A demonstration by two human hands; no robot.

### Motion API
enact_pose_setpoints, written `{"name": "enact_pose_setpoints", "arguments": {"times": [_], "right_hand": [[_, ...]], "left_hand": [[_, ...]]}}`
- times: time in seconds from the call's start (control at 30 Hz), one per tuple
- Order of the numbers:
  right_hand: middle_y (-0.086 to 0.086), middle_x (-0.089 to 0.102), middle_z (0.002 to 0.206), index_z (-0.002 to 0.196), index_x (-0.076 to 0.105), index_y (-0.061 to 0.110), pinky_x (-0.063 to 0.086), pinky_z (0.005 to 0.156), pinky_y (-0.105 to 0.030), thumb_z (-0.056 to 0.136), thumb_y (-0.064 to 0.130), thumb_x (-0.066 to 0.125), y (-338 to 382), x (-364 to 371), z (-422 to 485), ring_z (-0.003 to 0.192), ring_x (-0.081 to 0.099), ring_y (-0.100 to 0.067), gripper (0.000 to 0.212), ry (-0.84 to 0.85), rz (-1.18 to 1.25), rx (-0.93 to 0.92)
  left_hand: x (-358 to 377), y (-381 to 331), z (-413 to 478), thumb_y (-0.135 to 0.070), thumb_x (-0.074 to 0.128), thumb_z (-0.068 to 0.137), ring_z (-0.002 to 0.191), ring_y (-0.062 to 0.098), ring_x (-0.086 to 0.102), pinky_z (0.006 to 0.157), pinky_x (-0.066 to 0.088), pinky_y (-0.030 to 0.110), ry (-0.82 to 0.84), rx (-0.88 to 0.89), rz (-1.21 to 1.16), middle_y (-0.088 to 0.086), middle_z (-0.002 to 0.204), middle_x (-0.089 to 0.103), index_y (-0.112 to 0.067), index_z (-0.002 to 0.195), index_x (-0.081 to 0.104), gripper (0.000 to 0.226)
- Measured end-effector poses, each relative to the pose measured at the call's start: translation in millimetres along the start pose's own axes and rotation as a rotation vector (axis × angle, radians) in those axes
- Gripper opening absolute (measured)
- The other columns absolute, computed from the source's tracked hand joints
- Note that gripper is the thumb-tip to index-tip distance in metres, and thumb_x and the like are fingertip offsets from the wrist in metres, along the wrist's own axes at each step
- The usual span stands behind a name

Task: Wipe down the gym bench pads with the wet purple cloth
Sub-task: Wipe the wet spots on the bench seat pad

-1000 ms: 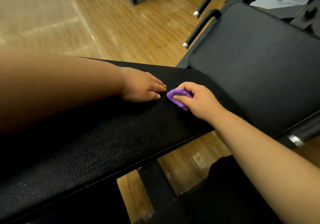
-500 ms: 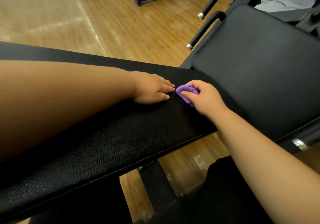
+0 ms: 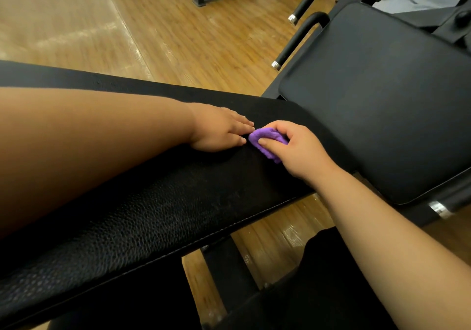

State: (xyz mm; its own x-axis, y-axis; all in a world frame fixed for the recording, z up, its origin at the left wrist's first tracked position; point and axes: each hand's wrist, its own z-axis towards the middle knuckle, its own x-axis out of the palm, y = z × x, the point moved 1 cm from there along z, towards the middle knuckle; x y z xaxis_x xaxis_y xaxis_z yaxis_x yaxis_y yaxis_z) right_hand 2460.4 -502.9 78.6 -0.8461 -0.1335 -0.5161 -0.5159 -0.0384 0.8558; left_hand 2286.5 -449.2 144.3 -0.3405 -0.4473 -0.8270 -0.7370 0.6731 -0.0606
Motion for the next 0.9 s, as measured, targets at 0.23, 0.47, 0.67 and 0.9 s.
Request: {"name": "enact_pose_setpoints", "arguments": {"times": [0.23,0.47,0.67,0.9], "right_hand": [[0.004,0.066,0.077,0.091,0.064,0.035,0.052,0.062,-0.022,0.094,0.025,0.06,-6,-4,8,0.066,0.061,-0.008,0.011,-0.07,-0.003,0.086],[0.005,0.066,0.074,0.099,0.067,0.032,0.048,0.061,-0.019,0.094,0.025,0.06,-14,-10,7,0.058,0.058,0.0,0.011,-0.059,0.032,0.117],[0.003,0.067,0.073,0.091,0.068,0.028,0.051,0.064,-0.026,0.092,0.021,0.064,-11,-13,13,0.063,0.061,-0.01,0.009,-0.02,-0.014,0.153],[0.005,0.064,0.082,0.093,0.065,0.027,0.052,0.067,-0.027,0.092,0.036,0.062,-7,-6,18,0.07,0.059,-0.008,0.009,-0.118,-0.029,0.197]], "left_hand": [[1,2,1,-0.037,0.028,0.105,0.149,0.01,0.005,0.121,0.004,0.03,-0.008,-0.008,-0.005,-0.01,0.162,0.011,-0.027,0.154,0.016,0.052],[0,1,0,-0.036,0.027,0.105,0.149,0.01,0.005,0.12,0.004,0.029,-0.003,-0.016,-0.007,-0.01,0.162,0.01,-0.026,0.154,0.015,0.052],[1,1,0,-0.037,0.027,0.105,0.149,0.01,0.005,0.121,0.005,0.033,-0.005,-0.014,-0.001,-0.01,0.162,0.01,-0.027,0.154,0.016,0.052],[2,3,3,-0.037,0.027,0.105,0.149,0.01,0.005,0.121,0.005,0.032,-0.004,-0.006,0.008,-0.01,0.162,0.01,-0.026,0.154,0.016,0.052]]}}
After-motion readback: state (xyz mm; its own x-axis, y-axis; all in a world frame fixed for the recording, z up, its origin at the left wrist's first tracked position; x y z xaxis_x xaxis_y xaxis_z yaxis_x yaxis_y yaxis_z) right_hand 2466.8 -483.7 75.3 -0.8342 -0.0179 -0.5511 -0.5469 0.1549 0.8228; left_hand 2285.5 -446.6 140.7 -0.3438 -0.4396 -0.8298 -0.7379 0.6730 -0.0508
